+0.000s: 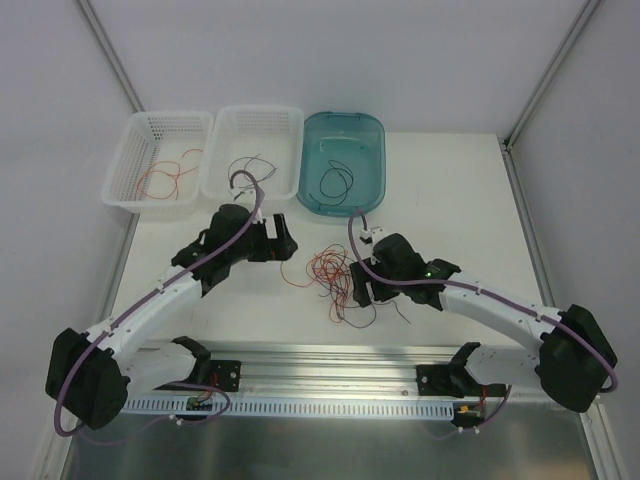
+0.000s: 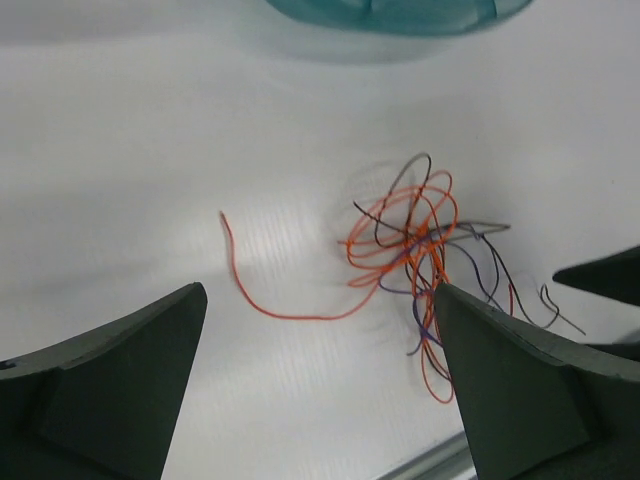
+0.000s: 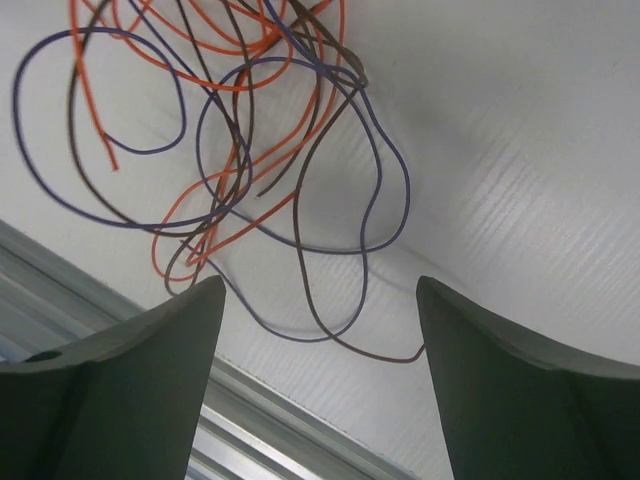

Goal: Untangle the cables

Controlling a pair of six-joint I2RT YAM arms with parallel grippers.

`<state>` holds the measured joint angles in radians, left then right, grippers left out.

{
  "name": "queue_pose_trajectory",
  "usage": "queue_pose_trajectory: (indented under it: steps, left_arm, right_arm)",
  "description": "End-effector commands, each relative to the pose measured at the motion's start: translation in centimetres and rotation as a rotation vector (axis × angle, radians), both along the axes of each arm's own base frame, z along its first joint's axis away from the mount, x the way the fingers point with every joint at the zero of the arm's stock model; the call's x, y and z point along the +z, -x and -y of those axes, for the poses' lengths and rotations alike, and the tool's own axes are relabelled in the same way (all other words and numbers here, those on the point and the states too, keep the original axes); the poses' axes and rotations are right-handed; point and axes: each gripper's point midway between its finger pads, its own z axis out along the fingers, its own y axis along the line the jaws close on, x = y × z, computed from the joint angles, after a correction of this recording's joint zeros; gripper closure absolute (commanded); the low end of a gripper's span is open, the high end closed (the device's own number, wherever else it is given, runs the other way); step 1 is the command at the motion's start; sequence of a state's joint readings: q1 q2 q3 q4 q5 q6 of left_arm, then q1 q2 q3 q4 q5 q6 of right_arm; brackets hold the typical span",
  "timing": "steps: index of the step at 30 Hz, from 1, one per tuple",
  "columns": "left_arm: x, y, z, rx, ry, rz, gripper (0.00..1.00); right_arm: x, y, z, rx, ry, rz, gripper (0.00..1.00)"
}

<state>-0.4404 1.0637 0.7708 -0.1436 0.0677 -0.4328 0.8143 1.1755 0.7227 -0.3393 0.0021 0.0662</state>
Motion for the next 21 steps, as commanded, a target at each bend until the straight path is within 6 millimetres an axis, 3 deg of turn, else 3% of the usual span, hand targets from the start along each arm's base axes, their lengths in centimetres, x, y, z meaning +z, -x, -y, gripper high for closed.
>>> queue_pose_trajectory:
  steps: [1, 4, 9, 11, 16, 19, 21]
  left_arm:
    - [-2.3, 1.8, 2.0, 0.035, 0.028, -0.062, 0.01]
    - [-3.8, 2.5, 4.2, 0.003, 0.023, -0.076, 0.01]
    - [-4.8, 2.8, 8.3, -0.056, 0.044, -0.084, 0.02]
    - [-4.7, 2.4, 9.4, -0.067, 0.028, -0.073, 0.02]
    - [-7.4, 3.0, 11.9, -0.121, -0.032, -0.125, 0.04]
    - [-8.2, 3.2, 13.3, -0.144, -0.055, -0.132, 0.08]
    - [-8.9, 3.5, 14.1, -0.16, -0.079, -0.135, 0.16]
  right_arm:
    - [-1.7, -0.8, -0.3, -0.078, -0.022, -0.009, 0.2]
    - [-2.6, -1.1, -0.8, -0.092, -0.032, -0.022, 0.32]
    - [-2.8, -1.6, -1.3, -0.1, -0.033, -0.022, 0.52]
    - [-2.8, -1.7, -1.2, -0.103, -0.032, -0.019, 0.6]
    - [-2.9, -1.3, -1.0, -0.108, -0.03, -0.026, 0.77]
    - [-2.5, -1.2, -0.8, -0.104, -0.032, -0.022, 0.96]
    - [-1.8, -1.0, -0.8, -0.1, -0.04, -0.012, 0.99]
